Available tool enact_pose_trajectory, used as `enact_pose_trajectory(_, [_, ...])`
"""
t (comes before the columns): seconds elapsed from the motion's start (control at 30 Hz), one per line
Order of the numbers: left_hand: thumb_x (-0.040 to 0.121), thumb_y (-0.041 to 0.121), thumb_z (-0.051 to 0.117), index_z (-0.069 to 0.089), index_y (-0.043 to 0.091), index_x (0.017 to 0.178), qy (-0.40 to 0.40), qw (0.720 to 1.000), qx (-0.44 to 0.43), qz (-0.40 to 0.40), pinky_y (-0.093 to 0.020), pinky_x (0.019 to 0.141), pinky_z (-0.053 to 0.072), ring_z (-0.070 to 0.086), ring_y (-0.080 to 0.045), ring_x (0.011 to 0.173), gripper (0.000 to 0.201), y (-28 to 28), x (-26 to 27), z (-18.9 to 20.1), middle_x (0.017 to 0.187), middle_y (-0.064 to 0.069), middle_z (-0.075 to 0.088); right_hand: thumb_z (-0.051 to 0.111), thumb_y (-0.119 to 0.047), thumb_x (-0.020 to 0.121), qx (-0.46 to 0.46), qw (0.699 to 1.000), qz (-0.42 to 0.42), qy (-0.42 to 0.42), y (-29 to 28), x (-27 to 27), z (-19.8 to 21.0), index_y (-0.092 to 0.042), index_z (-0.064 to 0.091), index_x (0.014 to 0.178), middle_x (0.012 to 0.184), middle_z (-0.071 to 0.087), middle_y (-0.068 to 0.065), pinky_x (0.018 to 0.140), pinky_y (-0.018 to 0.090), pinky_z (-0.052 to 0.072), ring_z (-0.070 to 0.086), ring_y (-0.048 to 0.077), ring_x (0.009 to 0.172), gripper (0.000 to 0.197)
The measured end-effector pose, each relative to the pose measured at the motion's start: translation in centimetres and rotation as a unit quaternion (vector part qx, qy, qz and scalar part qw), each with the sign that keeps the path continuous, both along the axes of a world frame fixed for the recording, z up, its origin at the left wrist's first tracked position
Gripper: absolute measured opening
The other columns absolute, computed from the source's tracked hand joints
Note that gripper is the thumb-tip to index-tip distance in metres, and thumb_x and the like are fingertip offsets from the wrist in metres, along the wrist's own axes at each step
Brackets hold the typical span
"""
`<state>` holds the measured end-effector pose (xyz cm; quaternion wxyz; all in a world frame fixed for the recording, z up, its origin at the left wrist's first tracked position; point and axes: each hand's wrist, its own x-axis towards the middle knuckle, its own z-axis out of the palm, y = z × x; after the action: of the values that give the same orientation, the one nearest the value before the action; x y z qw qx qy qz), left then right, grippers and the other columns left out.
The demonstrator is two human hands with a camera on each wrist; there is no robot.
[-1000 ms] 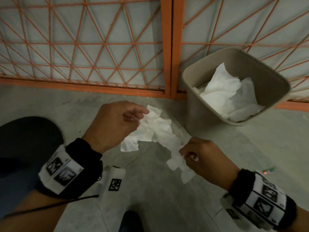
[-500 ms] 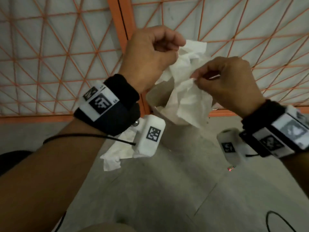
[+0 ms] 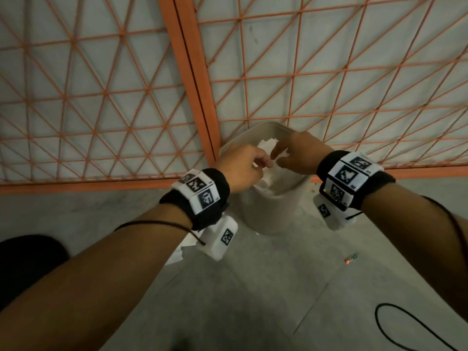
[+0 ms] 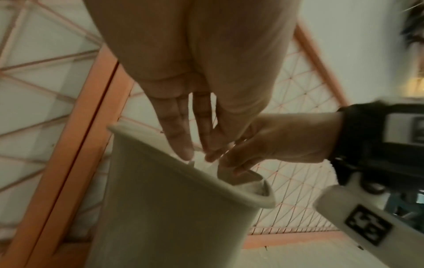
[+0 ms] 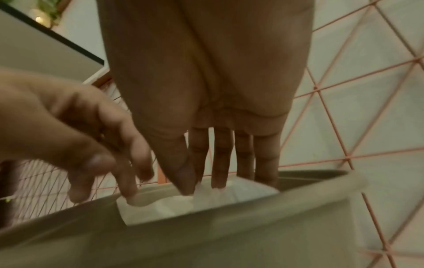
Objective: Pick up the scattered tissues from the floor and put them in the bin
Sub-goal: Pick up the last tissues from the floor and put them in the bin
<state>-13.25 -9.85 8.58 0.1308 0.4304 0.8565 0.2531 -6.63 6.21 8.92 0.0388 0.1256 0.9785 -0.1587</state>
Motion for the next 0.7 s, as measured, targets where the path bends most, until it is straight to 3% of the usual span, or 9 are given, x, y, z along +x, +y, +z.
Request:
enact_pose_trajectory(0.1, [0.089, 0.006, 0.054, 0.069, 0.030, 0.112, 0.036, 0.990, 0.138, 0.001, -0.009, 0.082, 0.046, 0.059, 0.005, 0.090, 0.036, -3.3, 0.3, 1.4, 0.108, 0.017, 0.066, 0.055, -0.035, 0.088, 0.036, 0.999, 0.014, -0.038, -0.7, -0.1, 0.0, -0.033, 0.061, 0.117, 0.129, 0.058, 0.003, 0.092, 0.033, 0.043, 0.055, 0.026, 0.114, 0.030])
enact_pose_trajectory(0.17, [0.088, 0.002, 0.054, 0.071, 0.024, 0.109, 0.046, 0.970, 0.231, 0.057, -0.007, 0.080, 0.047, 0.062, 0.003, 0.091, 0.035, -6.4, -0.6, 1.4, 0.105, 0.015, 0.069, 0.054, -0.036, 0.088, 0.045, 0.998, 0.026, 0.023, -1.9, 0.0, 0.5, -0.032, 0.061, 0.116, 0.127, 0.060, 0.001, 0.091, 0.034, 0.043, 0.057, 0.026, 0.112, 0.030])
enact_pose_trajectory(0.23, [0.086, 0.000, 0.054, 0.071, 0.022, 0.102, 0.041, 0.959, 0.246, 0.131, -0.009, 0.078, 0.050, 0.064, 0.000, 0.088, 0.032, -9.7, -2.3, -0.1, 0.102, 0.011, 0.071, 0.053, -0.032, 0.089, 0.033, 0.990, 0.053, 0.128, -4.0, 0.4, 1.2, -0.027, 0.065, 0.113, 0.119, 0.065, 0.000, 0.085, 0.030, 0.043, 0.060, 0.023, 0.104, 0.027])
enact_pose_trajectory(0.3, [0.083, -0.003, 0.055, 0.071, 0.021, 0.099, 0.035, 0.957, 0.208, 0.199, -0.017, 0.081, 0.052, 0.064, -0.007, 0.085, 0.033, -12.8, -4.0, -3.3, 0.101, 0.006, 0.071, 0.053, -0.029, 0.088, -0.006, 0.973, 0.082, 0.214, -6.7, 0.6, 1.7, -0.025, 0.068, 0.104, 0.105, 0.068, 0.000, 0.079, 0.033, 0.050, 0.063, 0.021, 0.092, 0.022])
enact_pose_trajectory(0.4, [0.082, -0.001, 0.058, 0.070, 0.018, 0.106, -0.015, 0.964, 0.078, 0.255, -0.033, 0.089, 0.053, 0.063, -0.020, 0.089, 0.033, -16.9, -5.6, -9.3, 0.112, -0.001, 0.066, 0.053, -0.025, 0.086, -0.055, 0.962, 0.129, 0.233, -10.6, -0.1, 0.3, -0.020, 0.069, 0.095, 0.091, 0.066, 0.001, 0.072, 0.036, 0.050, 0.062, 0.021, 0.080, 0.018])
enact_pose_trajectory(0.5, [0.086, 0.009, 0.058, 0.061, 0.024, 0.124, -0.097, 0.952, -0.061, 0.285, -0.036, 0.097, 0.049, 0.059, -0.027, 0.109, 0.041, -20.0, -6.1, -14.5, 0.134, -0.006, 0.054, 0.054, -0.022, 0.086, -0.101, 0.963, 0.172, 0.179, -13.9, -1.6, -3.6, -0.023, 0.068, 0.097, 0.092, 0.066, -0.004, 0.071, 0.029, 0.048, 0.062, 0.018, 0.082, 0.018])
enact_pose_trajectory(0.6, [0.088, 0.012, 0.056, 0.047, 0.024, 0.138, -0.124, 0.943, -0.145, 0.273, -0.033, 0.105, 0.039, 0.048, -0.026, 0.128, 0.052, -21.4, -6.0, -18.2, 0.147, -0.006, 0.040, 0.051, -0.026, 0.089, -0.114, 0.975, 0.180, 0.069, -16.0, -3.0, -8.9, -0.028, 0.066, 0.105, 0.106, 0.065, -0.004, 0.080, 0.039, 0.054, 0.064, 0.020, 0.094, 0.022])
enact_pose_trajectory(0.7, [0.091, 0.014, 0.052, 0.034, 0.026, 0.147, -0.139, 0.937, -0.173, 0.269, -0.034, 0.108, 0.036, 0.043, -0.026, 0.134, 0.060, -21.4, -6.1, -20.7, 0.153, -0.002, 0.030, 0.052, -0.024, 0.089, -0.101, 0.978, 0.180, -0.027, -16.9, -3.9, -14.2, -0.025, 0.064, 0.112, 0.120, 0.061, 0.001, 0.092, 0.042, 0.049, 0.059, 0.026, 0.109, 0.027])
